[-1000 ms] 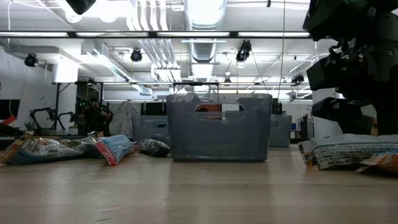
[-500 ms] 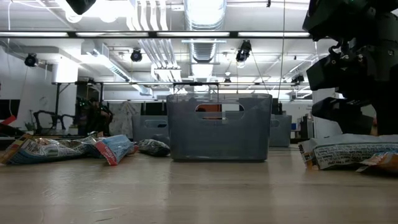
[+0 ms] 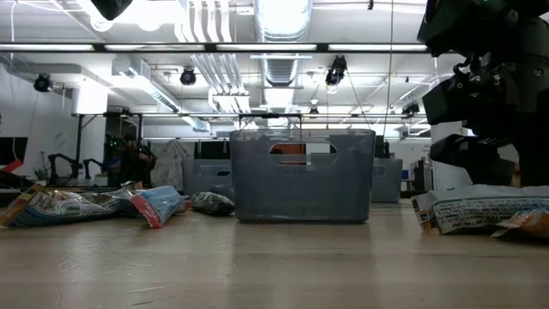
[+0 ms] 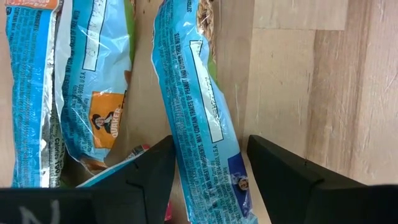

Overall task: Pick and place Granola Bars by type
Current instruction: Put the blue granola bar into the bottom black bin

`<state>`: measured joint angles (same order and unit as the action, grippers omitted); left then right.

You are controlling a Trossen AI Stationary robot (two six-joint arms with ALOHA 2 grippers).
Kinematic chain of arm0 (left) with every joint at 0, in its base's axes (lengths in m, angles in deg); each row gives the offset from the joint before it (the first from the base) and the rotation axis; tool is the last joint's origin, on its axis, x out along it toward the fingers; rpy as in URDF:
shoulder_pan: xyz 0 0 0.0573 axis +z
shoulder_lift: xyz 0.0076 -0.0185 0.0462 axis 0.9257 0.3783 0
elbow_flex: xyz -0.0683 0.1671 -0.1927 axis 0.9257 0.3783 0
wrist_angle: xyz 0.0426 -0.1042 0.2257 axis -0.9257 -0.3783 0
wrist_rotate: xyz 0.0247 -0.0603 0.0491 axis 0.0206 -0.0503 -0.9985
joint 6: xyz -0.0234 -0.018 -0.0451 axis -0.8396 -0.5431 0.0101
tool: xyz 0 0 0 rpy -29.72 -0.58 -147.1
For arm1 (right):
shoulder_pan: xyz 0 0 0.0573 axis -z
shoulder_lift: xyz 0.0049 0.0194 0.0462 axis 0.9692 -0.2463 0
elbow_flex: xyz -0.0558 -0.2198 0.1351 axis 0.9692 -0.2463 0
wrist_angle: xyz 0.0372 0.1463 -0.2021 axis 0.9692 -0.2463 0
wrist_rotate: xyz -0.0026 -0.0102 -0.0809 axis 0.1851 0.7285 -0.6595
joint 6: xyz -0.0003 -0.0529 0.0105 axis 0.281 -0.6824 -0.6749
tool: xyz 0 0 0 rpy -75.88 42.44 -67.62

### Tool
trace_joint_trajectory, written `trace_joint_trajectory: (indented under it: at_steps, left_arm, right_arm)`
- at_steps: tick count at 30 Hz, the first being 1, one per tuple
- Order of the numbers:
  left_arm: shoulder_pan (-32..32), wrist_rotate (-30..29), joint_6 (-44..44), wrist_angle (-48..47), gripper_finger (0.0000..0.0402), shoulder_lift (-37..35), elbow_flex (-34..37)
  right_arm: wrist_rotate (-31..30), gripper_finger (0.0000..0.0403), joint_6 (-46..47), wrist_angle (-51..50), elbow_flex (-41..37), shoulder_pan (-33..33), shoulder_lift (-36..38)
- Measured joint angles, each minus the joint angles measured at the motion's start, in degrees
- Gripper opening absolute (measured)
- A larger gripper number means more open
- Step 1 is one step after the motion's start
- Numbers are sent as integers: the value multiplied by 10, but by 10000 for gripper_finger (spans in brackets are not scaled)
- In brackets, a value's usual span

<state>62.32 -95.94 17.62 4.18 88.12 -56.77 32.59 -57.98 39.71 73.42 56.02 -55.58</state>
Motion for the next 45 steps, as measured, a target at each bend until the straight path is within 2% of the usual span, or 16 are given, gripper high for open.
trace_joint_trajectory:
  at_steps: [45]
  left_arm:
    - [0, 0, 3, 0, 0, 0, 0]
  right_arm:
    - [10, 186, -2, 6, -1, -14, 0]
